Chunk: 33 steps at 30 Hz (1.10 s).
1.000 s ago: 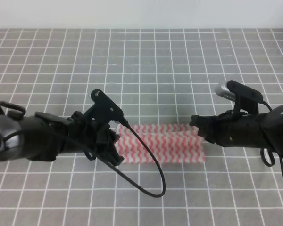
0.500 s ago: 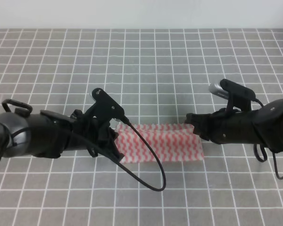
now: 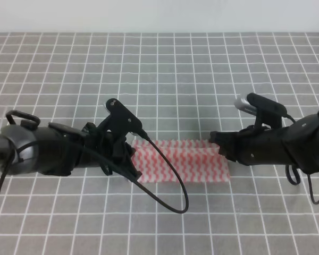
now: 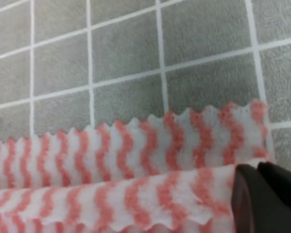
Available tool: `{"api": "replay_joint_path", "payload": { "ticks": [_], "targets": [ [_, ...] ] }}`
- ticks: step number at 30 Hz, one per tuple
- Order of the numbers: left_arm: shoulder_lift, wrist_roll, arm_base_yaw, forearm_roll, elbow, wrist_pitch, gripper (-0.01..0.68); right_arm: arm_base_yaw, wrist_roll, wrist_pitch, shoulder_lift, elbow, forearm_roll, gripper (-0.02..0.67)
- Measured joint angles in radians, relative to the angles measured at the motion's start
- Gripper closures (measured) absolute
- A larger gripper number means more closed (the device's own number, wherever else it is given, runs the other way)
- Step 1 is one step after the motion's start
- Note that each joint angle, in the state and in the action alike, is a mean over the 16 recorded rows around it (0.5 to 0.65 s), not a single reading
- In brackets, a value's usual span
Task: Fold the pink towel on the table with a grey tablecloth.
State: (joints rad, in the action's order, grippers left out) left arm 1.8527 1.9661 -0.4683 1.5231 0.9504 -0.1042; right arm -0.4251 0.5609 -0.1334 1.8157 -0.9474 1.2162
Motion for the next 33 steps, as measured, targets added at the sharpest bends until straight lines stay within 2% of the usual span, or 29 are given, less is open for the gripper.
{"api": "replay_joint_path", "payload": {
  "ticks": [4, 13, 18, 20, 33],
  "targets": [
    [0.004, 0.005, 0.000, 0.007, 0.000, 0.005, 0.612, 0.000, 0.000, 0.001, 0.005, 0.000, 0.003, 0.664],
    [0.004, 0.012, 0.000, 0.076, 0.015, 0.046, 0.364, 0.000, 0.010, 0.003, 0.009, 0.000, 0.008, 0.659],
    [0.003, 0.012, 0.000, 0.118, 0.039, 0.070, 0.253, 0.000, 0.014, 0.004, 0.009, 0.000, 0.009, 0.649],
    [0.003, 0.012, 0.000, 0.130, 0.049, 0.077, 0.234, 0.000, 0.016, 0.004, 0.009, 0.000, 0.009, 0.642],
    [0.001, 0.010, 0.000, 0.171, 0.081, 0.148, 0.245, 0.000, 0.016, 0.005, 0.009, 0.000, 0.009, 0.582]
  ]
}}
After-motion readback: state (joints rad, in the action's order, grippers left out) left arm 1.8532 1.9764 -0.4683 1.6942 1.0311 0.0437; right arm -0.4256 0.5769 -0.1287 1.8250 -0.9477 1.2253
